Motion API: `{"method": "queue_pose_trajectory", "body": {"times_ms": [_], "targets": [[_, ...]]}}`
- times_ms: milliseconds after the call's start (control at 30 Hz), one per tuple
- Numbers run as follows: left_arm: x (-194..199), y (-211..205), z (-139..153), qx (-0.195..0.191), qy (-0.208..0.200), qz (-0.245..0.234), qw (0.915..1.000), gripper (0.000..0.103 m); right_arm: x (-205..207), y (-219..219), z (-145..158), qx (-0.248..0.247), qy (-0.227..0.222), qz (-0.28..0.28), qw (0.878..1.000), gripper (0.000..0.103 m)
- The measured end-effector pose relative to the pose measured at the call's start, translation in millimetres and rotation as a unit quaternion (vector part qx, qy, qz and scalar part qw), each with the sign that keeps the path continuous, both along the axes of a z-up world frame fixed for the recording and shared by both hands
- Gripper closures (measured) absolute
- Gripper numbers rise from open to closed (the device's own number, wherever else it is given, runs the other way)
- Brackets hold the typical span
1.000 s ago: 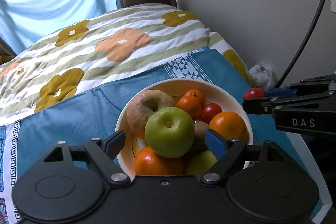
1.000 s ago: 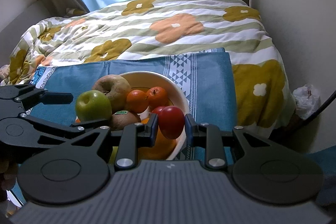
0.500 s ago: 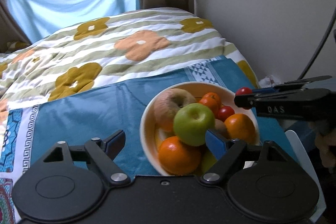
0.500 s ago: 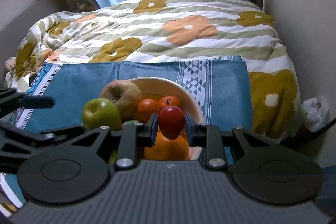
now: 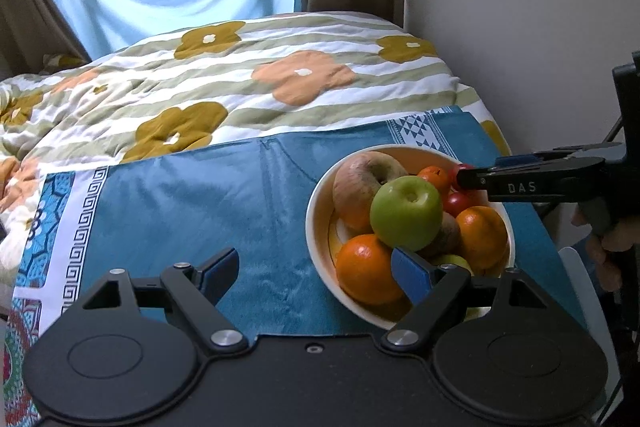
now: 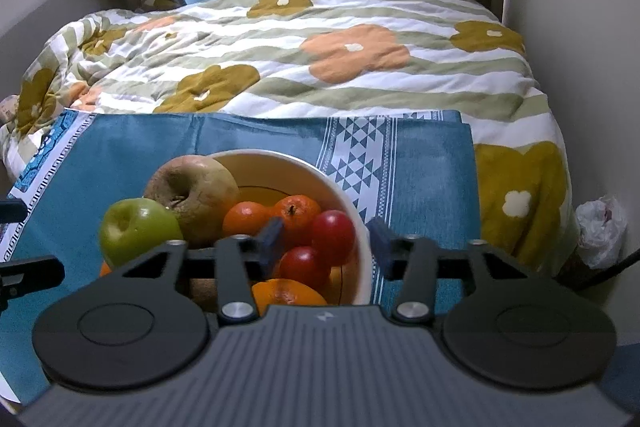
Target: Organize fruits
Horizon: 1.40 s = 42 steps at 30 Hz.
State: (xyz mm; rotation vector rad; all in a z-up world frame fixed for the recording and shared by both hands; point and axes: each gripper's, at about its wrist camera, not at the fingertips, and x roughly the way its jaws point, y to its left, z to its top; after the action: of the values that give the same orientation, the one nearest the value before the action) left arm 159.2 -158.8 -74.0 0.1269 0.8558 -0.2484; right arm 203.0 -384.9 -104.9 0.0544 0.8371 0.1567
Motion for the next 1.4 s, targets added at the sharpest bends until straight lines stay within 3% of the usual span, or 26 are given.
{"method": "queue_pose_trajectory", "body": {"times_ms": [233, 533, 600, 767, 800, 933, 1100, 1400], "targets": [[-19, 18, 20, -0.018, -0.017, 0.005, 0.9997, 0.016, -27, 5, 24, -0.001, -0.011, -0.02, 1.0, 0.03], [-71, 61, 66, -0.037, -0.087, 0.014, 0.9954, 0.016, -92, 43, 88, -0.005, -0.06, -0.032, 0.998, 0.029], [-87, 74, 76, -0.044, -0.101, 0.018, 0.9937, 0.016, -110, 55, 102, -0.007, -0.07, -0.033, 0.997, 0.025], [-126, 104, 97, -0.046, -0.134, 0.04, 0.9892, 0.016, -162, 92, 134, -0.019, -0.103, -0.039, 0.994, 0.001], [-133, 110, 100, -0.044, -0.14, 0.044, 0.9881, 0.013, -173, 101, 139, -0.022, -0.108, -0.039, 0.993, 0.001], [-160, 130, 108, -0.037, -0.161, 0.062, 0.9843, 0.001, -211, 127, 148, -0.033, -0.115, -0.047, 0.992, 0.0], [-187, 147, 106, -0.022, -0.168, 0.07, 0.9831, 0.0, -245, 150, 149, -0.048, -0.124, -0.069, 0.989, 0.0], [-212, 166, 102, -0.019, -0.174, 0.076, 0.9817, 0.0, -271, 167, 142, -0.046, -0.111, -0.086, 0.989, 0.0]]}}
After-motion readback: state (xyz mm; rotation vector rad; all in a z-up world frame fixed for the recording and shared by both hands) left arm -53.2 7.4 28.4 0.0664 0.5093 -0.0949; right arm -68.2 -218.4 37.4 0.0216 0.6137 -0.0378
